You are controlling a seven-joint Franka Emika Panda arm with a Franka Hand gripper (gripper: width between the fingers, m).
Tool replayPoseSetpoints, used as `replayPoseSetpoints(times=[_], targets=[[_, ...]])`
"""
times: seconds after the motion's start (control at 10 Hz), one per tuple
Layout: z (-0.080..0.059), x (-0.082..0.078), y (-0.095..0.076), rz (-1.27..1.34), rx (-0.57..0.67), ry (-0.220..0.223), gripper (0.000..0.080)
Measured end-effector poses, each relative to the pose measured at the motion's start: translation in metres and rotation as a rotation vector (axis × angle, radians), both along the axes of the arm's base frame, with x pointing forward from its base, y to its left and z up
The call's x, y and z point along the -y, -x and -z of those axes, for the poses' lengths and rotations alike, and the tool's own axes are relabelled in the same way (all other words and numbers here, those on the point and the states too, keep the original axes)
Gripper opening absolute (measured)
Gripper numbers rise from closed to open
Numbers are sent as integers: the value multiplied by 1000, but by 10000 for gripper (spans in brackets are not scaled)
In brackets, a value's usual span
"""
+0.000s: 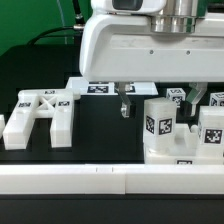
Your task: Assemble chair
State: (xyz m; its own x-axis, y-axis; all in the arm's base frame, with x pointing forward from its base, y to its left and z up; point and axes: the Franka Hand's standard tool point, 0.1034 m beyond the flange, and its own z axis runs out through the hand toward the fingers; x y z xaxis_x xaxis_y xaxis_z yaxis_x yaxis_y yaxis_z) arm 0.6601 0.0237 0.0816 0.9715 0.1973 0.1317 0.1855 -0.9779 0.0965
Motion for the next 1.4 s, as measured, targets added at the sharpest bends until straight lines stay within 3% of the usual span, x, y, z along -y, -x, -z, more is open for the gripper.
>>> replayPoseSetpoints(times=[0.1, 0.2, 0.3, 0.4, 0.8, 1.4], targets=[[0, 0, 0, -41, -4, 12, 513], [0, 1, 0, -36, -3, 11, 513], [0, 1, 0, -36, -4, 11, 374], [0, 1, 0, -26, -3, 10, 291], [1, 1, 0, 125, 8, -14, 291], [2, -2, 1, 704, 41, -116, 292]])
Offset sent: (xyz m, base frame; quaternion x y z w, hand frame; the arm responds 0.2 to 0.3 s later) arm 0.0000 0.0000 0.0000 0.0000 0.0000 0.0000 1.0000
